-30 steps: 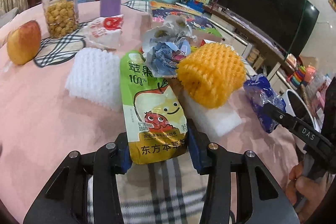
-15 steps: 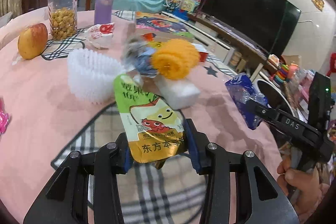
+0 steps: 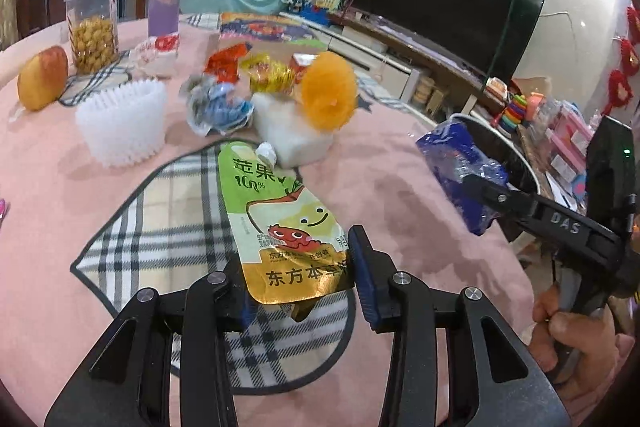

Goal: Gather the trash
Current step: 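Carry the pouch and blue bag over the bin and open both tools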

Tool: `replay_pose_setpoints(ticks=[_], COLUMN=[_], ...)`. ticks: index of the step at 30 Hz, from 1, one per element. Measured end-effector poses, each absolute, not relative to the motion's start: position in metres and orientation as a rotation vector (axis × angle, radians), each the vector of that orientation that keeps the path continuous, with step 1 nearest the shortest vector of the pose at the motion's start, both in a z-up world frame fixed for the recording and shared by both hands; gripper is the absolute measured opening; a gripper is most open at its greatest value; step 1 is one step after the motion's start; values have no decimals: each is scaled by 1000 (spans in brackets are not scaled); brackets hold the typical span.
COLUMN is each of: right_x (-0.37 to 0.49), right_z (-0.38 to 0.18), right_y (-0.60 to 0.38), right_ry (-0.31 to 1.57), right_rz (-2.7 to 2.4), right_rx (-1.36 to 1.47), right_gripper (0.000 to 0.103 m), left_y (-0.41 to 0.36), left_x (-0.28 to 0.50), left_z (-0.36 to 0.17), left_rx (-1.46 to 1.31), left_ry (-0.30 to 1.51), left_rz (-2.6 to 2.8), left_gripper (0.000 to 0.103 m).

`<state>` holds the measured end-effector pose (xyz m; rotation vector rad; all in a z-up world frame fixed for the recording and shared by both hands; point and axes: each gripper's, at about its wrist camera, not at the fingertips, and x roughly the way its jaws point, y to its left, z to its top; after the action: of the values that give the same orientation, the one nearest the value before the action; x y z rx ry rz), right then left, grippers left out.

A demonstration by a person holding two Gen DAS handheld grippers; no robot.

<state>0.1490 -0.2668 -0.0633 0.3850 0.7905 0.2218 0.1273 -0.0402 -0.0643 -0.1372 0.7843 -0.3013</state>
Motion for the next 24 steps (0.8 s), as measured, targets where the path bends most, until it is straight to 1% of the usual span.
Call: replay_pose_setpoints(ticks=[1, 4, 6, 7, 8, 10, 12, 13, 18, 24], right_x=[148, 146, 147, 146, 146, 145, 143, 143, 136, 129], right_z=[-64, -66, -66, -66, -66, -66, -66, -66, -63, -56], right_y=[-267, -267, -268, -268, -269, -270, -271, -273, -278, -288], right_ry=[793, 799, 799, 798, 797, 796, 793, 792, 782, 759], right_rz=[222, 223, 223, 224, 225, 223, 219, 218, 213, 203], right_rx=[388, 396, 403, 405, 406, 409, 409, 411, 419, 425], right_gripper=[38, 38, 38, 38, 38, 38, 38, 38, 38, 38], left_y=[-40, -46, -47, -47, -47, -45, -42, -42, -44, -66], left_x=[128, 131, 137, 138, 140, 144, 146, 147, 139, 130], left_z=[-65, -68, -73, -75, -78, -83, -87, -88, -81, -62], left_rx=[-135, -105, -92, -88, -86, -92, -104, -108, -123, -99], left_ry=[789, 812, 832, 842, 850, 860, 870, 876, 838, 795], left_rz=[-297, -266, -250, -237, -224, -221, -236, -244, -271, -340], left_gripper=[39, 47, 57, 64, 65, 64, 45, 41, 39, 39])
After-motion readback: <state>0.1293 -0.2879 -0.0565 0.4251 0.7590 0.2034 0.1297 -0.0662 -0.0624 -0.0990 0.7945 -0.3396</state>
